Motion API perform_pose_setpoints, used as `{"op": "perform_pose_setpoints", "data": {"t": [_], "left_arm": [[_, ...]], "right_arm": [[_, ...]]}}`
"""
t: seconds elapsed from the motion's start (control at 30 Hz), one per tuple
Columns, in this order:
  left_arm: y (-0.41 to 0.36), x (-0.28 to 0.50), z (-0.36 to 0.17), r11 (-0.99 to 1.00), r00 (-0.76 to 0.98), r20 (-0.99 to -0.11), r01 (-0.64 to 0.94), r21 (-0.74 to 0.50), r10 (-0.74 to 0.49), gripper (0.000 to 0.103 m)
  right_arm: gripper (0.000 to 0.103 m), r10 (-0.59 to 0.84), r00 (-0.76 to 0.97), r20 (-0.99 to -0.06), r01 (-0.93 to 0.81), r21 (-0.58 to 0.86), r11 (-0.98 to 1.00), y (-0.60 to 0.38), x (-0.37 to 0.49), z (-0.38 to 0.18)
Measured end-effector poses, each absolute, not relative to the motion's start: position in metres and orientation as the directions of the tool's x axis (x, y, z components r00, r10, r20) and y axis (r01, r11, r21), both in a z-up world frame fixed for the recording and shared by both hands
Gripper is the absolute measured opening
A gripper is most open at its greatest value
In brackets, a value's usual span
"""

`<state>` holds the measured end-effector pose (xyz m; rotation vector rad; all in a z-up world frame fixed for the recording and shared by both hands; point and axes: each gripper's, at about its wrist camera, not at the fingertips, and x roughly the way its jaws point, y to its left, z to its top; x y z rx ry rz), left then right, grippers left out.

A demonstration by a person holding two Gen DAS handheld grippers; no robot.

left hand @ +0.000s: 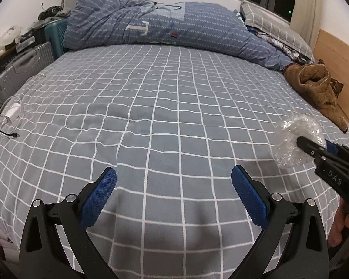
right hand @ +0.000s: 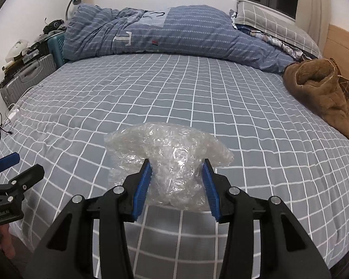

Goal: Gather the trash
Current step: 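Lift the bubble wrap with the right gripper and carry it over the bin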

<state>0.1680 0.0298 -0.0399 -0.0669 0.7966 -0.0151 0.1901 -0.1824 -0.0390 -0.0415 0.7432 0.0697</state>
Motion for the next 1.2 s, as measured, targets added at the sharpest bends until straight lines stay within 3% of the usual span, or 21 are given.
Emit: {"op": "perform_pose_setpoints", "data": {"t": [1.2], "left_arm": [[0.013, 0.018, -0.05, 0.999, 0.689, -0.723, 0.011, -0.053, -0.046, 0.097]], "right_arm": [[0.042, 0.09, 0.728, -0.68, -0.097, 0.027, 0.995, -0.166, 0.023, -0.035]]}}
